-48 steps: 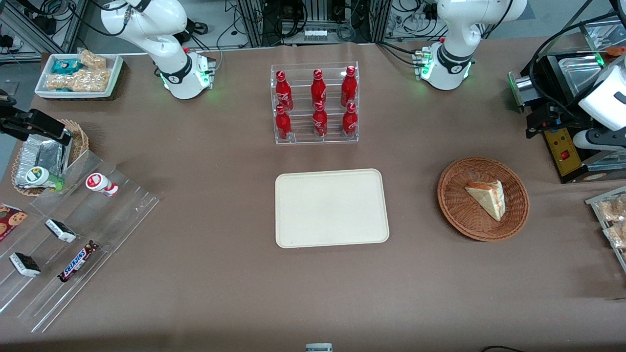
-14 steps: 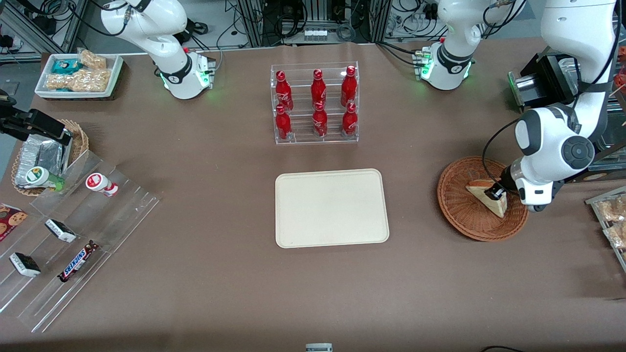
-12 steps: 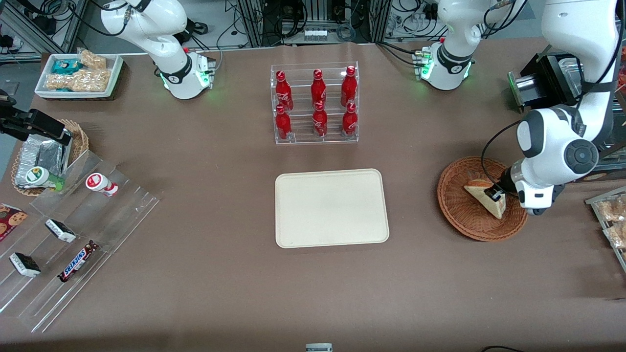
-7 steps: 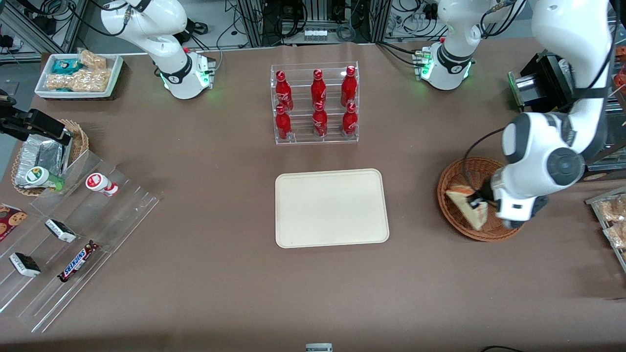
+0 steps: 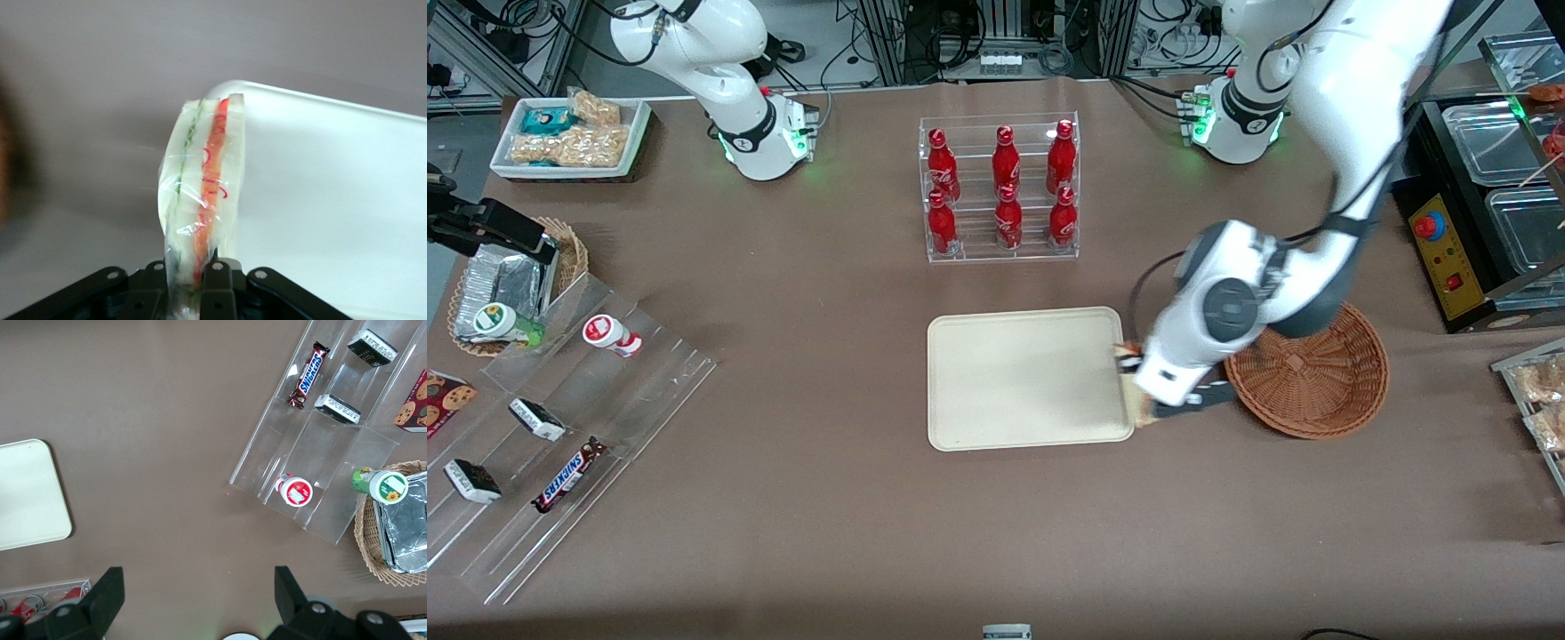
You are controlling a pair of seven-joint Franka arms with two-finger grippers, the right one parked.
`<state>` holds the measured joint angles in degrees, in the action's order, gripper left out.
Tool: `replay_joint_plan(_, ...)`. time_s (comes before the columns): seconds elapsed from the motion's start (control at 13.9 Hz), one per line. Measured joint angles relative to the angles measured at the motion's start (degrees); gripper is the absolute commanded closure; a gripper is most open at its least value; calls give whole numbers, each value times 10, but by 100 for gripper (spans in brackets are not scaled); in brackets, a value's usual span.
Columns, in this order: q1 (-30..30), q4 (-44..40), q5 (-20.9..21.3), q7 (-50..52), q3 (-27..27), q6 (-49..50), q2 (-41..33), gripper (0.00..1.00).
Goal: Place sandwich from basket to tray
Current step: 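Carry the sandwich with the left gripper over the cream tray, then lower the sandwich onto the tray and open the left gripper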
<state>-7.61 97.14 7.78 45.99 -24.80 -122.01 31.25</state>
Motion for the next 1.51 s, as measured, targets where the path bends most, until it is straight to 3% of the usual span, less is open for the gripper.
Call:
replay_joint_plan(0.29, -103, -64, 76, 99, 0, -19, 69, 93)
replay_joint_plan(0.58, -144, -108, 102, 118, 1, -24, 113, 93)
replay_joint_plan(0.72, -145, -113, 106, 118, 1, -25, 119, 84)
replay_joint_plan(0.79, -144, -113, 106, 118, 2, -26, 121, 55)
replay_joint_plan(0.86, -144, -113, 106, 118, 3, -27, 123, 1)
replay_joint_plan(1.22, -142, -133, 106, 121, 3, -28, 119, 0)
replay_joint_plan(1.51, -137, -149, 98, 122, 3, 23, 51, 0)
